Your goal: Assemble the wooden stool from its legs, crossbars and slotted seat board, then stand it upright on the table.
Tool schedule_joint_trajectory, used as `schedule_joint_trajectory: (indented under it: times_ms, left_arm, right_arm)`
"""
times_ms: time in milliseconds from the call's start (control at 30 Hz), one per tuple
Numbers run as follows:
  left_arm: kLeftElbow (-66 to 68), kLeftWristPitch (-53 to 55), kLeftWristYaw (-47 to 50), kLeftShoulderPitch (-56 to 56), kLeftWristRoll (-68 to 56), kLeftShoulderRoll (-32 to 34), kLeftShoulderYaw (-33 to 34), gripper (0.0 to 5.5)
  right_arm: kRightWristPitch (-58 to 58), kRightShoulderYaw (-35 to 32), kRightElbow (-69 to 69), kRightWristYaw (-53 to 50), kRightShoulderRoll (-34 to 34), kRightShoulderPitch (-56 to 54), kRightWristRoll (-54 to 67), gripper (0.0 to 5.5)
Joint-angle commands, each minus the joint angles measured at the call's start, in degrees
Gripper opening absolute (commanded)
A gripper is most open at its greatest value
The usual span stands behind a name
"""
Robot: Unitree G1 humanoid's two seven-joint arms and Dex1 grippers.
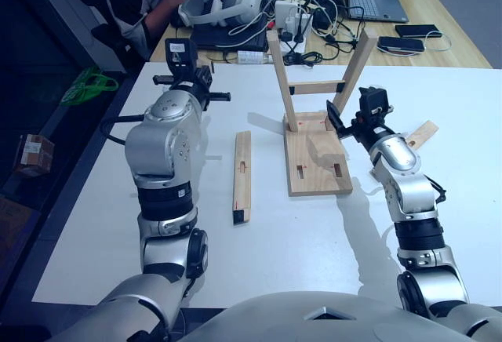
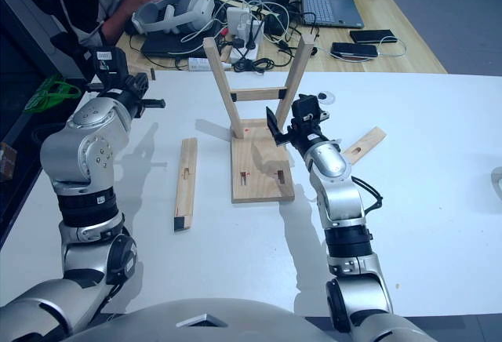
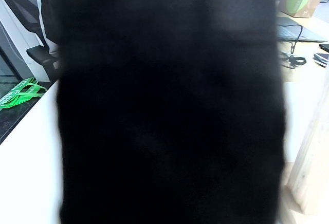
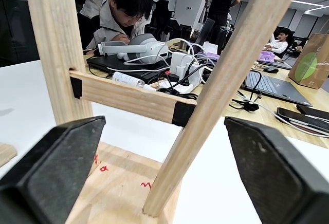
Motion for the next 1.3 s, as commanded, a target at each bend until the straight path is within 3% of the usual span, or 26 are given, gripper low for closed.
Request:
schedule_joint_trajectory:
  times_ms: [33,267,500,600,733,800,1000,1300]
  left_arm:
    - [-2.0,2.7,-0.8,0.9,-0.3,0.4,0.2,0.4]
    - [-0.3,6.5,-6.0,1.8,-1.3,4.5,-0.7,0.4]
    - [-6.9,27.7,-12.7,2.7,-11.5,0.8,10.8,0.4]
    - [-9.7,32.2,-15.9,3.7,-15.8,5.5,12.6,0.4]
    - [-11.8,32.4,-20.4,7.2,-26.7,20.5,9.6,0.4]
    - [-11.8,32.4,-20.4,8.6,-32.2,24.4,8.9,0.4]
    - [-10.9,32.4,-7.7,13.3,-50.5,22.6,10.6,0.4]
    - [-4.0,29.4,26.6,17.2,-75.0,15.5,14.2,0.4]
  right_arm:
    - [2.4,-1.3,-1.9,-1.0,-0.2,1.5,0.0,4.32]
    - [2.5,-2.2,-1.2,-1.2,-1.0,0.8,-0.3,4.32]
    - [3.5,-2.1,-5.0,-2.3,0.2,6.3,-0.4,4.32]
    - [4.2,-1.6,-7.2,-3.2,1.0,9.0,-0.3,4.32]
    - [5.3,-1.3,-10.3,-5.0,2.8,13.7,-0.4,4.32]
    - [5.7,-0.7,-11.5,-5.8,3.6,15.3,-0.7,4.32]
    - [7.4,0.0,-14.4,-7.3,5.0,18.4,-0.9,4.32]
    - [9.2,1.2,-16.8,-8.7,6.1,21.4,-1.4,4.32]
